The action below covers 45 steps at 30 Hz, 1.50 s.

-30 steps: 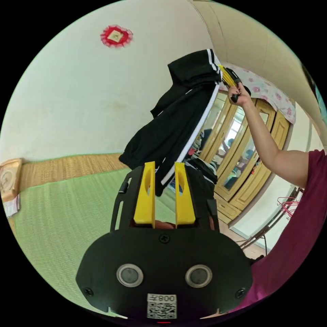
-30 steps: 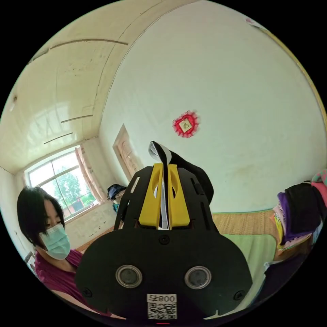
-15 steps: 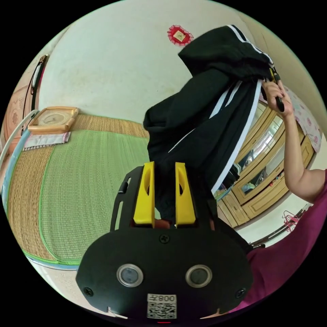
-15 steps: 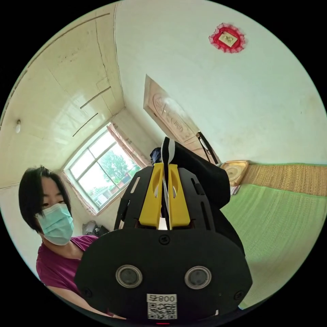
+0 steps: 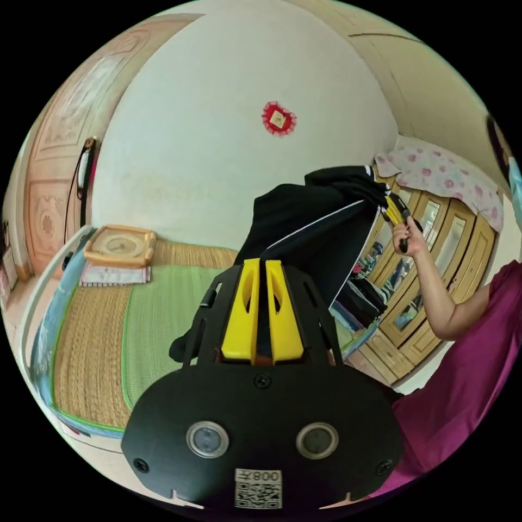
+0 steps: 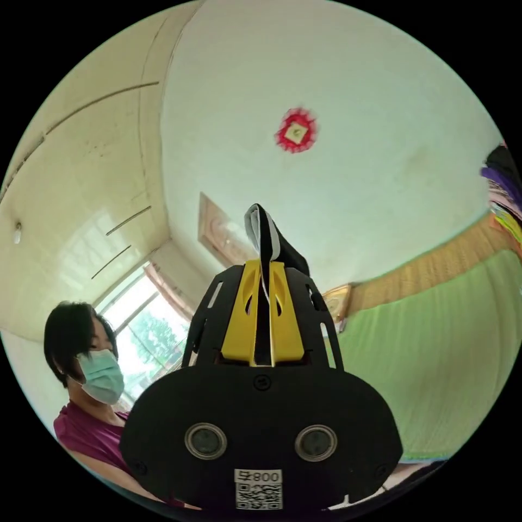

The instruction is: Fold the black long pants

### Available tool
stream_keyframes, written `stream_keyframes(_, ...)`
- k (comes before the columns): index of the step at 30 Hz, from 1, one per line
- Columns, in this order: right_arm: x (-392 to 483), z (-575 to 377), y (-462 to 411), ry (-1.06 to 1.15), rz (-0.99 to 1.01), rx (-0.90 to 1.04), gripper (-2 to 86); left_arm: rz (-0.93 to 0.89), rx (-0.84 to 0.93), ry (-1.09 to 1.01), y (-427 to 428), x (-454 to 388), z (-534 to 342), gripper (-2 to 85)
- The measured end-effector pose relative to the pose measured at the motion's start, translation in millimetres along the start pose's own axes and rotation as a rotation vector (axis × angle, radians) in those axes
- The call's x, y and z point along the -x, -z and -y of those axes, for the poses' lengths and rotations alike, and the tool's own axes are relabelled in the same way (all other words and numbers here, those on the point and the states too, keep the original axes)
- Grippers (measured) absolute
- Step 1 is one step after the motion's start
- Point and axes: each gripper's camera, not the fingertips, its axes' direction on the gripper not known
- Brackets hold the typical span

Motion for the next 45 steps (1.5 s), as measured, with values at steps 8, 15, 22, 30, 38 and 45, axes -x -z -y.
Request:
stream_keyframes(8,-127,-163,153,-0.619,-0.606,-0.198,1.7,0.068,0.412,-0.097,-97,14,-48,2.0)
stream_keyframes(15,-125,-192,79,-0.654,-0.771,0.053,4.2,0.028,0.566,-0.022,-134,36,-98,1.9)
stream_keyframes(22,-81,-149,62,-0.569,-0.921,0.077,4.9,0.056,0.506,0.075,-131,53,-115,1.9)
stream_keyframes(30,-50,-146,-28,-0.438,-0.841,0.281,6.3,0.046,0.522,0.104,-142,48,-142,2.0)
stream_keyframes(38,-39,-192,-284,-0.036,-0.708,0.935,9.2,0.087,0.545,0.093,-148,39,-159,2.0)
stream_keyframes(45,-33,-213,-330,0.029,-0.783,1.062,2.4,0.105,0.543,0.118,-151,42,-177,2.0)
